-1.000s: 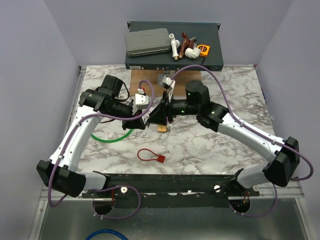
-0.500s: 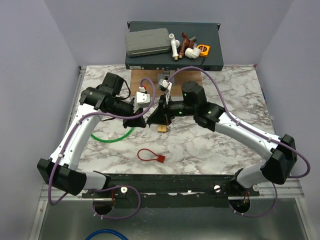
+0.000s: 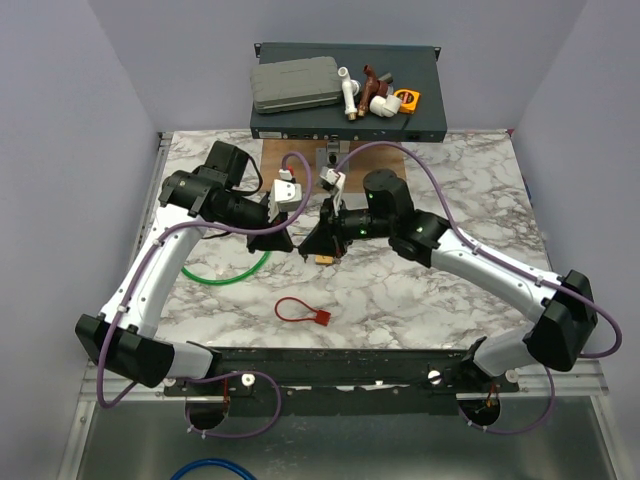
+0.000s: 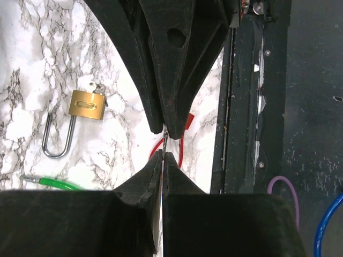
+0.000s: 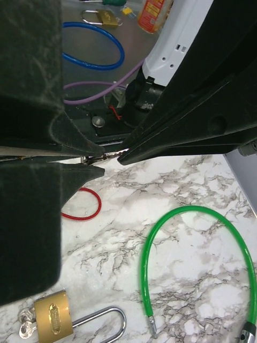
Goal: Unlock with the key
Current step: Pick up the key from the center of the board.
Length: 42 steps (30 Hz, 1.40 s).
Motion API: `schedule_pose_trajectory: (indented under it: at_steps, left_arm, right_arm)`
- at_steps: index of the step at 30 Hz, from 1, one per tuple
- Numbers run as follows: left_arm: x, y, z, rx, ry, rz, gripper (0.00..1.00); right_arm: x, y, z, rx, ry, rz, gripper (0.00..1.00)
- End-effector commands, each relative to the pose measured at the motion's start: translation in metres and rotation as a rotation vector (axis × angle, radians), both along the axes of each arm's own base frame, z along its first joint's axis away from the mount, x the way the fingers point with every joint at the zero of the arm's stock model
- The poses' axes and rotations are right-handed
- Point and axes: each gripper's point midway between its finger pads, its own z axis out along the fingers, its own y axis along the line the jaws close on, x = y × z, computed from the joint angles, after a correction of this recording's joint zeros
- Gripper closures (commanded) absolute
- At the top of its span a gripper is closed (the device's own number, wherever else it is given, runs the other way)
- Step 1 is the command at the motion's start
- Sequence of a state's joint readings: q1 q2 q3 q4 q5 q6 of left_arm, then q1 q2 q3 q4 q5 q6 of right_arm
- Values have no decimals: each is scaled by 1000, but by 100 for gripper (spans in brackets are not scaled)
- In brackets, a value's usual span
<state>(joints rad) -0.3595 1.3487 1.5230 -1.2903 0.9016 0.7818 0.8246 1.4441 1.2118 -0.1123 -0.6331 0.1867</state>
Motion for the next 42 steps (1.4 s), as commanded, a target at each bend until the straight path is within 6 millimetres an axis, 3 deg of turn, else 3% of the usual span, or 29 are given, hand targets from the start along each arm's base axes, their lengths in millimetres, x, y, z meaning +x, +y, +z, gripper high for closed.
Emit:
schedule_pose_trajectory:
  at_steps: [1, 6, 16, 31, 33, 35, 37, 38, 42]
  left_arm:
    - [-9, -6, 7, -38, 36, -27, 100]
    - [-10, -5, 2, -30, 46, -29, 100]
    - [-9, -6, 9, -38, 32, -24, 100]
    - [-14, -6, 17, -53, 35, -32, 100]
    - [-7, -6, 13, -37, 20, -3, 91]
    - [-2, -4, 10, -29, -12, 16, 54]
    - [2, -5, 12, -39, -54, 24, 27]
    - [3, -5, 15, -49, -73, 21, 5]
    - [2, -7, 28, -105, -84, 5, 1]
  right_arm:
    - [1, -4, 17, 49, -32, -40, 99]
    - [2, -8, 32, 94, -68, -64, 99]
    - [3, -17, 21, 79, -48, -118, 99]
    - [11, -21, 37, 179, -72, -191, 99]
    - [8, -21, 39, 186, -77, -174, 99]
    - [5, -20, 40, 189, -79, -158, 99]
    - [3, -20, 40, 195, -84, -139, 99]
    - [1, -20, 41, 196, -85, -131, 99]
    - [-2, -21, 43, 203, -93, -115, 99]
